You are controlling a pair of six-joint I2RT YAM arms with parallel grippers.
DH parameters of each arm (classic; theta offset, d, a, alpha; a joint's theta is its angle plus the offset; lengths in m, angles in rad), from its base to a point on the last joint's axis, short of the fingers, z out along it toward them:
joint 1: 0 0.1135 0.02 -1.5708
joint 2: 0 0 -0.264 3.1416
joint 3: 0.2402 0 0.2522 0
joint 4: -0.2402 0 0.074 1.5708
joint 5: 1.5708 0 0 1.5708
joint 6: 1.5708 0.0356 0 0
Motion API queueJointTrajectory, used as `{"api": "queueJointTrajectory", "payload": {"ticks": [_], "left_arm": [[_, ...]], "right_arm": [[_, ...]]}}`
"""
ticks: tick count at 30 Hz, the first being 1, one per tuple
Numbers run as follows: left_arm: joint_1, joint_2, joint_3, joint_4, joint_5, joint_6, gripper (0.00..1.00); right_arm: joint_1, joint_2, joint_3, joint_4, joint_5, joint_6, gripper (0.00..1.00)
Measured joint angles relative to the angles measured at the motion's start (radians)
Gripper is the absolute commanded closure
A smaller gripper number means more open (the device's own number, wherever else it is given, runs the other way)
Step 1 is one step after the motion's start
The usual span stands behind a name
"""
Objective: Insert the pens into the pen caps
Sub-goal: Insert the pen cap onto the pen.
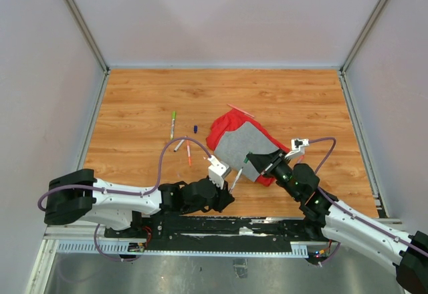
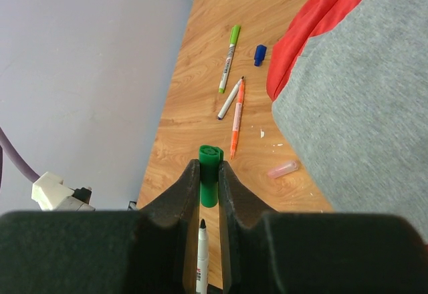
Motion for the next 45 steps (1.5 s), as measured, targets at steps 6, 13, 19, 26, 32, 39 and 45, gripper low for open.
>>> {"api": "queueJointTrajectory", "payload": {"ticks": [6,13,19,26,32,39,45], "left_arm": [[0.0,0.0,0.005,0.0,-0.002,-0.001,1.0],[0.0,0.003,0.007,0.0,-0.003,-0.001,0.99],[0.0,0.01,0.011,-0.001,-0.006,-0.001,1.0],[0.0,0.01,0.012,-0.001,-0.01,-0.001,1.0],[0.0,0.012,0.019,-0.005,-0.013,-0.001,1.0],[0.0,0.018,0.021,-0.008,-0.014,-0.001,1.0],[0.0,0.019,0.023,-0.008,-0.018,-0.001,0.99]], "right_arm": [[0.0,0.003,0.0,0.0,-0.021,0.0,0.99],[0.0,0.003,0.0,-0.002,-0.04,-0.004,1.0],[0.0,0.003,0.0,-0.003,-0.058,-0.007,0.99],[0.0,-0.005,0.0,-0.007,-0.064,-0.01,0.99],[0.0,-0.018,0.0,-0.014,-0.065,-0.013,0.99],[0.0,-0.021,0.0,-0.021,-0.081,-0.018,0.99],[0.0,-0.021,0.0,-0.031,-0.098,-0.026,0.99]]}}
